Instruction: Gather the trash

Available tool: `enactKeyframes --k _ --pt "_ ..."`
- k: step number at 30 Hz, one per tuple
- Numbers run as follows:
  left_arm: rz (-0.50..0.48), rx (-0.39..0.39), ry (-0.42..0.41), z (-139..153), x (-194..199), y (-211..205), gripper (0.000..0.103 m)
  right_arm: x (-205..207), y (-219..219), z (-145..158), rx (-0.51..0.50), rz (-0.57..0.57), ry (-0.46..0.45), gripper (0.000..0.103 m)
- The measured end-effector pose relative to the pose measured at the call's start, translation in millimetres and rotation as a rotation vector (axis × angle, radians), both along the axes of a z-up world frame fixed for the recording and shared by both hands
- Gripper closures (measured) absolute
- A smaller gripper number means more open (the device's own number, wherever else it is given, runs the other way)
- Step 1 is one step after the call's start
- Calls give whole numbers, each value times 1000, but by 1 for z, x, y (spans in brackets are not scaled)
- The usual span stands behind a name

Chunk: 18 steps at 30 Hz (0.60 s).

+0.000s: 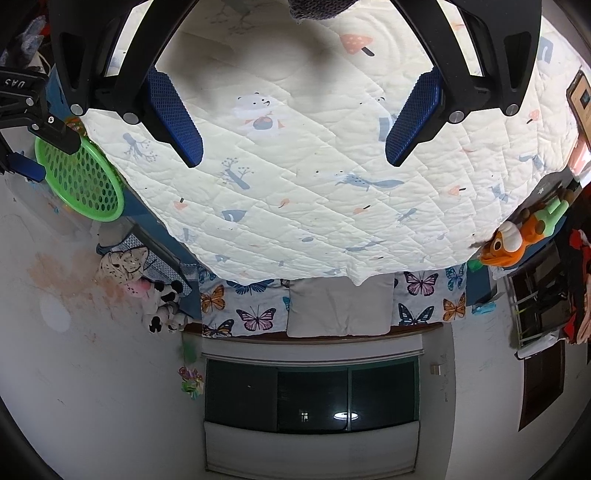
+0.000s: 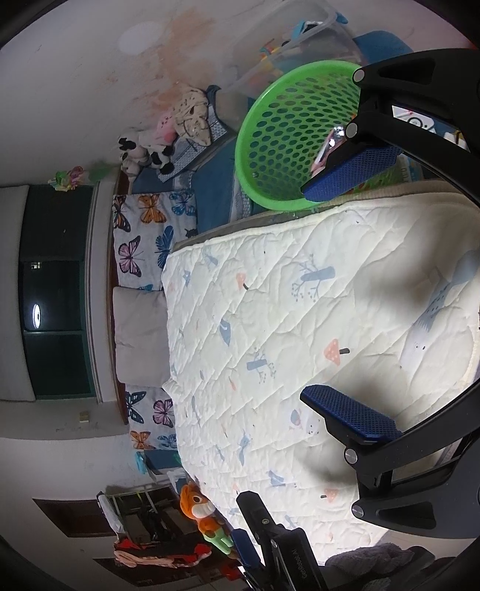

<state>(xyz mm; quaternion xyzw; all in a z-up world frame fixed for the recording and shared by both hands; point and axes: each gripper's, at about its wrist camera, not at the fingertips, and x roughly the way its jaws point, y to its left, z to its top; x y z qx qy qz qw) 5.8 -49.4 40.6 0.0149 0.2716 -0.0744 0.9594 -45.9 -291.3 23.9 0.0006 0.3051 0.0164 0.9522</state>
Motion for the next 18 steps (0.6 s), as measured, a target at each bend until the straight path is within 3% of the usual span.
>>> enactKeyframes --k 18 --pt "-1 0 0 0 -1 1 7 1 2 0 3 1 -1 4"
